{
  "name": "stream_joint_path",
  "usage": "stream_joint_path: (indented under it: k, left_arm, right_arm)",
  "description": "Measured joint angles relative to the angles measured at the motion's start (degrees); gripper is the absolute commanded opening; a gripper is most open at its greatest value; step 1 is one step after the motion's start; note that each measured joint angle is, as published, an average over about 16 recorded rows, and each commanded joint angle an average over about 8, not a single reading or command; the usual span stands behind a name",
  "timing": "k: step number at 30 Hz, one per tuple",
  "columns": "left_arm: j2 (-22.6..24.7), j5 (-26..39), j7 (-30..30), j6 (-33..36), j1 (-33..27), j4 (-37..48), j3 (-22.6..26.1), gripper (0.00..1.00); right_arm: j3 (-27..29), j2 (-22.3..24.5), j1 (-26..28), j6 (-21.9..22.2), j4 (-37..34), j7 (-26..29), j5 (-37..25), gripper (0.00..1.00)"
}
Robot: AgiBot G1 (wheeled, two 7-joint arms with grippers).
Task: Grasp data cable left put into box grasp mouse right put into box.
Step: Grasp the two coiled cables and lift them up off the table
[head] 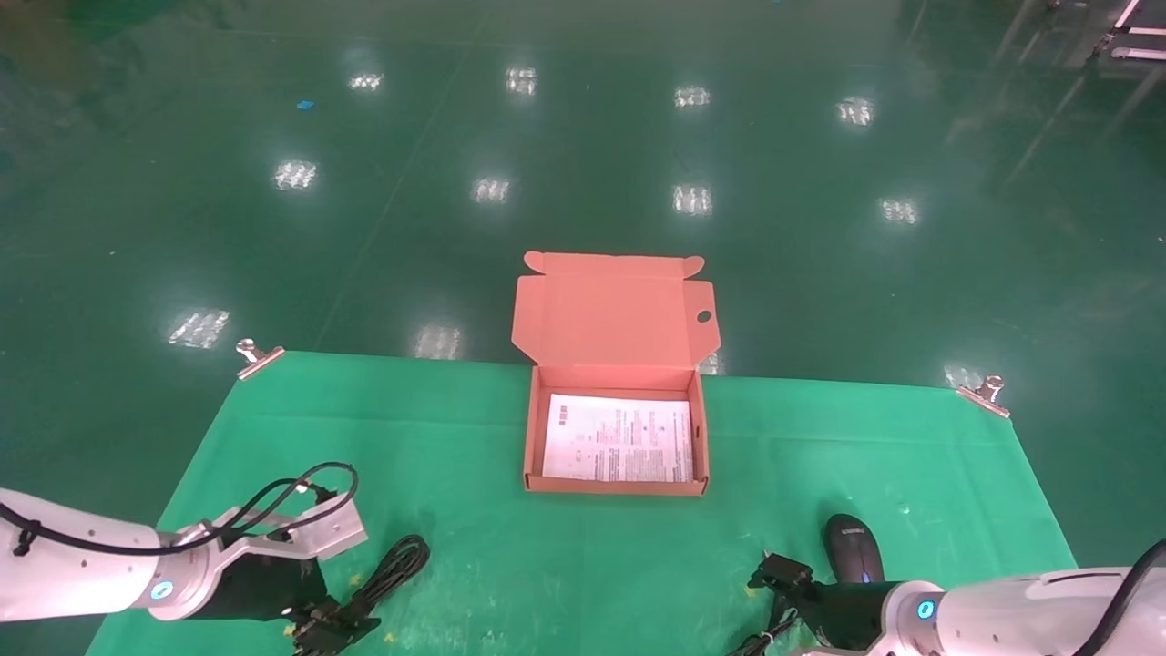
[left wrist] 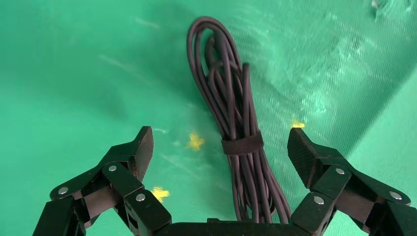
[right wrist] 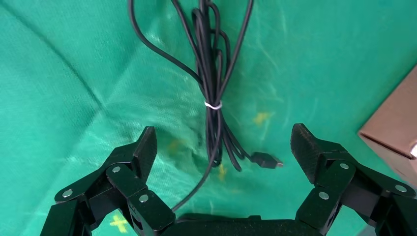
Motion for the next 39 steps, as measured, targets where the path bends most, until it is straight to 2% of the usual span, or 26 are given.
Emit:
stream_joint_path:
  k: [1,39]
  left_arm:
    - [0.1,0.0,0.1,0.0,0.0,0.2,0.0,0.00]
    - [0.1,-0.1,0.3,0.1,-0.1,0.3,0.0,0.00]
  right_arm:
    - [0.0,-0.1,-0.1,0.2,-0.1,0.0,-0.1,0.00]
    - [0.0,-0.1,-0.1,0.3,-0.3,0.1,-0.2,0.00]
